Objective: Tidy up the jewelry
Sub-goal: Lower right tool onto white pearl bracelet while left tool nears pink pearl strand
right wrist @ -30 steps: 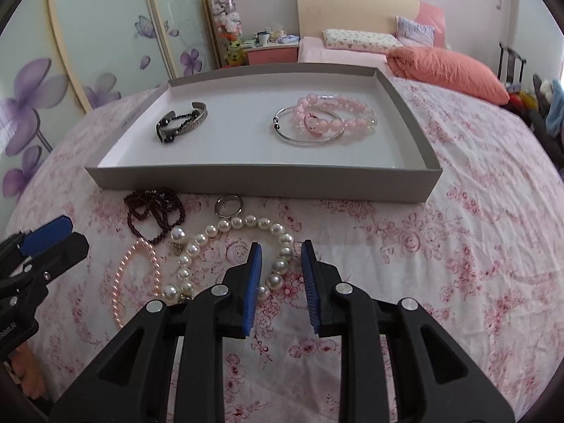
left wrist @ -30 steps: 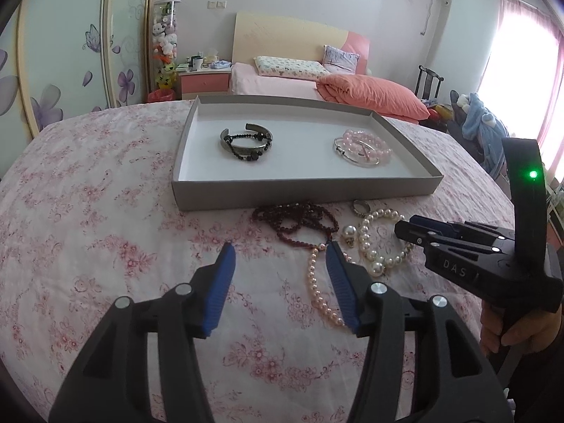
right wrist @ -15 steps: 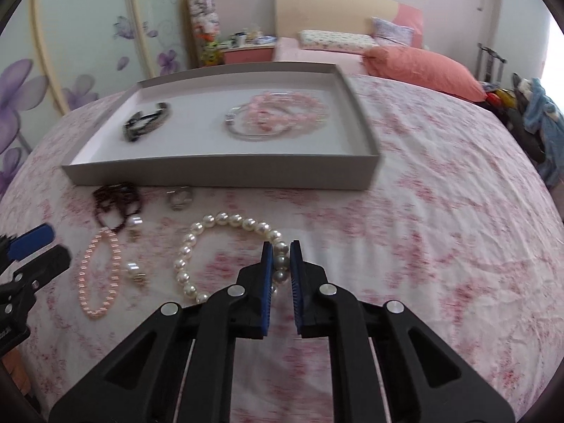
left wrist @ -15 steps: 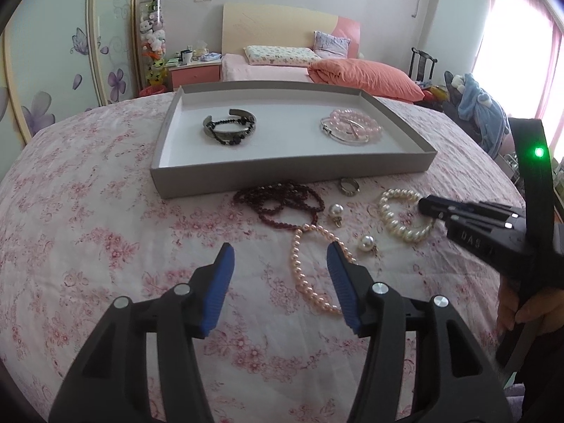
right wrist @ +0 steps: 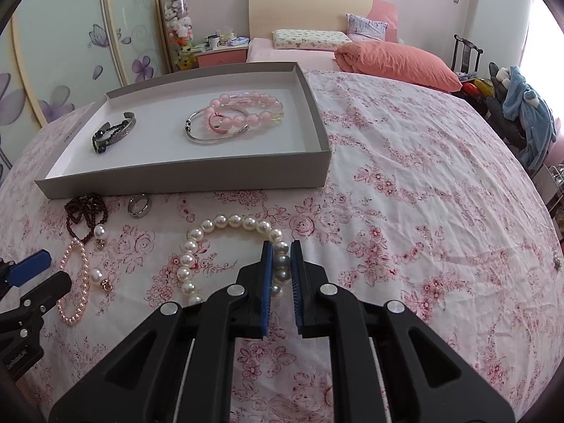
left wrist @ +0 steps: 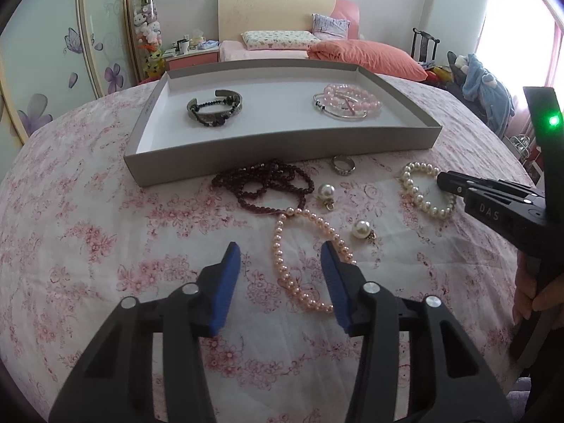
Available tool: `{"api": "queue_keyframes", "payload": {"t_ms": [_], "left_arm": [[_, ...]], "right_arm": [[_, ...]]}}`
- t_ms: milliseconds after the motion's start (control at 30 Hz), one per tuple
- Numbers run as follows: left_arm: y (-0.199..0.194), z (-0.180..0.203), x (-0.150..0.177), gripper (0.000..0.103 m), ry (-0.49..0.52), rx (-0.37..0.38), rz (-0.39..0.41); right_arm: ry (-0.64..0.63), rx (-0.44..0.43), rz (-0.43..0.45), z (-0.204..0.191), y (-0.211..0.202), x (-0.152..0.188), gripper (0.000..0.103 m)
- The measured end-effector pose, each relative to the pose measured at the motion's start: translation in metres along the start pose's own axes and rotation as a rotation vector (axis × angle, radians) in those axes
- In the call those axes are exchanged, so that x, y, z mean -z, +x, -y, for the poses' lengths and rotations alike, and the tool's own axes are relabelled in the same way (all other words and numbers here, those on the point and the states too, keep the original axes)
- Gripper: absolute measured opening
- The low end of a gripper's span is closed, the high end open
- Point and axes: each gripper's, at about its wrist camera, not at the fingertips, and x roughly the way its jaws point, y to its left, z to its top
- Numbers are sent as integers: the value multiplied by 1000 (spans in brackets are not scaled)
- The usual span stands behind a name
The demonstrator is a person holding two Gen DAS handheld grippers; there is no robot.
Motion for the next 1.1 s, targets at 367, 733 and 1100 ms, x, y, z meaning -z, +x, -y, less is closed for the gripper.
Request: {"api": "queue_keyframes", "payload": {"t_ms": [367, 733, 1100], "left_arm": [[-1, -9, 0, 8, 18, -64, -2], [-7, -52, 2, 21, -76, -45, 6], [-6, -37, 2, 32, -14, -81, -4]], "right_arm": [[16, -20, -1, 3, 0, 1, 12], [23, -34, -2, 4, 0, 0, 14], [11, -34, -2, 1, 1, 0, 18]]}}
